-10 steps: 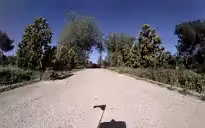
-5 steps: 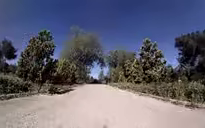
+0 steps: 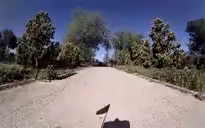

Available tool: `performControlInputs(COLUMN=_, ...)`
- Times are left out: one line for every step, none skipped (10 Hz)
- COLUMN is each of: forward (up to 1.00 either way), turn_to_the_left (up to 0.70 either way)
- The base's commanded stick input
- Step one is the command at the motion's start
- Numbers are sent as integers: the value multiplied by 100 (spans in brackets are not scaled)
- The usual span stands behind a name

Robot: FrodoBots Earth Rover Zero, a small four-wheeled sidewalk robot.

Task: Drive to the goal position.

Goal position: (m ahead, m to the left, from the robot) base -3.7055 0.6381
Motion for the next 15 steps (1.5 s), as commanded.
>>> performControlInputs(forward=100, turn_to_the_left=4)
performControlInputs(forward=100, turn_to_the_left=4)
performControlInputs(forward=100, turn_to_the_left=4)
performControlInputs(forward=100, turn_to_the_left=4)
performControlInputs(forward=100, turn_to_the_left=4)
performControlInputs(forward=100, turn_to_the_left=4)
performControlInputs(forward=100, turn_to_the_left=4)
performControlInputs(forward=100, turn_to_the_left=4)
performControlInputs(forward=100, turn_to_the_left=4)
performControlInputs(forward=100, turn_to_the_left=4)
performControlInputs(forward=100, turn_to_the_left=4)
performControlInputs(forward=100, turn_to_the_left=4)
performControlInputs(forward=100, turn_to_the_left=4)
performControlInputs(forward=100, turn_to_the_left=4)
performControlInputs(forward=100, turn_to_the_left=4)
